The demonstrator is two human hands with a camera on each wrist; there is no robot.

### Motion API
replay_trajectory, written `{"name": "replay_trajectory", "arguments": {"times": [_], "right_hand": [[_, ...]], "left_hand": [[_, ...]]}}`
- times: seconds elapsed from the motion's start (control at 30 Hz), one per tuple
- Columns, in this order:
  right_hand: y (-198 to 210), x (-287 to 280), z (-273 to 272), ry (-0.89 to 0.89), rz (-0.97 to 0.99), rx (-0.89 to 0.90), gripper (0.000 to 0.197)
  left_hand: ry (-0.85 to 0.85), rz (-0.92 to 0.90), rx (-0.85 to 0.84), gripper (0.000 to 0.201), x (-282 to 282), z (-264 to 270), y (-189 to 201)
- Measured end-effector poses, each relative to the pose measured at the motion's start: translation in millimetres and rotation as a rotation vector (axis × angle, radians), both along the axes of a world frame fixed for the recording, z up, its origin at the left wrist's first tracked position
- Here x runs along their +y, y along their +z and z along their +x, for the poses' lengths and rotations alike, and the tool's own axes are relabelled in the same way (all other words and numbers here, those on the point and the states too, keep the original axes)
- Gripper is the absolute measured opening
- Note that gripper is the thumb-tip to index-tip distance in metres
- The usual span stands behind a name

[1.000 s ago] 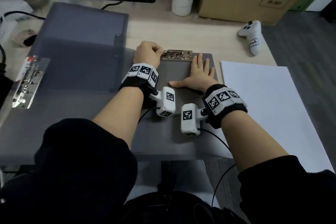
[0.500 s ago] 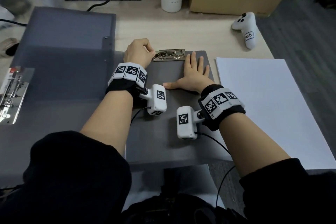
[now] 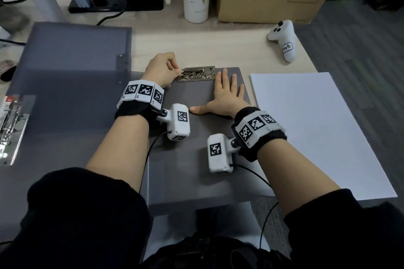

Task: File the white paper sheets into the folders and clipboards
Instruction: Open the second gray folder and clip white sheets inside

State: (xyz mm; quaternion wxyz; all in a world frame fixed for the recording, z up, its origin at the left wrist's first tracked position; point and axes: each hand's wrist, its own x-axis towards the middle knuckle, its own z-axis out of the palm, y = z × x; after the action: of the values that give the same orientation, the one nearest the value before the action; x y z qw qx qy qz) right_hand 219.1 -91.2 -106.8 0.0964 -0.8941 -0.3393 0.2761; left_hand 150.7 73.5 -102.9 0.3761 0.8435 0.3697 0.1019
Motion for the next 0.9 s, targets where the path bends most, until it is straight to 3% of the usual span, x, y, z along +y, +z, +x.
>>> {"name": "replay_trajectory", "arguments": {"times": [0.1, 0.23, 0.37, 0.47, 0.57, 0.7, 0.8, 0.9], "right_hand": [[0.0, -0.4, -0.2, 0.005, 0.000, 0.000, 0.134], [-0.3, -0.2, 1.1, 0.008, 0.003, 0.001, 0.126], [-2.3, 0.8, 3.0, 0.013, 0.008, 0.001, 0.120], [-5.2, 1.3, 3.0, 0.010, 0.020, -0.004, 0.123], [-6.0, 1.0, 4.4, 0.005, 0.035, -0.003, 0.125], [0.4, -7.1, 6.6, 0.021, 0.098, 0.050, 0.117], [7.7, -16.1, 12.9, -0.004, 0.191, 0.148, 0.097], [17.9, -26.9, 16.4, -0.144, 0.373, 0.352, 0.071]], "left_hand": [[-0.054, -0.062, -0.113, 0.031, 0.0, 1.4, 14.6], [-0.076, -0.013, -0.218, 0.027, -11.1, 11.4, 24.8], [-0.139, -0.023, -0.286, 0.008, -32.3, 16.2, 23.5], [-0.302, -0.125, -0.186, 0.033, -43.5, 20.2, 27.2], [-0.339, -0.137, 0.023, 0.052, -51.2, 25.5, 24.5], [-0.327, -0.062, 0.238, 0.051, -59.1, 27.8, 24.2], [-0.275, -0.070, 0.180, 0.062, -58.8, 23.1, 24.7], [-0.191, -0.079, 0.061, 0.074, -57.5, 14.1, 25.7]]}}
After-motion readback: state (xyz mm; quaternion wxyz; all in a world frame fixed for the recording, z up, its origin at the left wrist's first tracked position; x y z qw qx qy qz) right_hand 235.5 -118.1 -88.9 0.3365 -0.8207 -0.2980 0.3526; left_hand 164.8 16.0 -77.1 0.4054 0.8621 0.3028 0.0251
